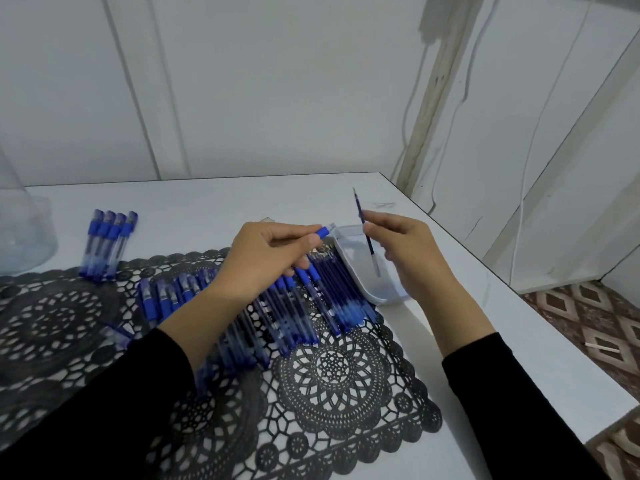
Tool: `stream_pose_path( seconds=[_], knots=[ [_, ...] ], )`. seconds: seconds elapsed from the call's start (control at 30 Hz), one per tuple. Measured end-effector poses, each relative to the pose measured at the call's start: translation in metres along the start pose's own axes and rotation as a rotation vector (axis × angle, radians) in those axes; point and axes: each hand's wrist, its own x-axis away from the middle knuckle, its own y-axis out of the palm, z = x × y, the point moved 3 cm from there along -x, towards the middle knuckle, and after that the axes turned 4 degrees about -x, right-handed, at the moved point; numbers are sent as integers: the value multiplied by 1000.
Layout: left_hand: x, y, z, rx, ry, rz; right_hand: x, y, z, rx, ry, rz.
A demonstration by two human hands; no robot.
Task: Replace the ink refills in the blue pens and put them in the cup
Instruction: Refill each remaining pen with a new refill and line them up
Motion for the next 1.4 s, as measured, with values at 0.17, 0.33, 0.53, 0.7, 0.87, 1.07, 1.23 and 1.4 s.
stream_pose_path(
  seconds=[0.17, 0.33, 0.53, 0.7, 0.87, 1.07, 1.23, 1.4],
  knots=[
    [28, -42, -4, -17, 54, 102, 20, 42, -15, -231, 62, -144],
    [66, -89, -8, -124, 151, 160, 40, 88, -28, -322, 60, -260],
    [108, -134, -24, -142, 119, 327, 61, 130, -35, -346, 31, -332],
    [127, -153, -31, -163, 104, 396, 75, 148, -29, -397, 38, -308],
    [135, -156, -31, -103, 108, 399, 87, 159, -19, -456, 60, -280],
    [137, -159, -30, -118, 98, 378, 91, 161, -18, -476, 51, -288],
    [137, -159, -30, -96, 102, 367, 93, 161, -19, -482, 59, -284],
    [137, -159, -32, -94, 96, 368, 92, 163, -17, -505, 116, -300]
  ],
)
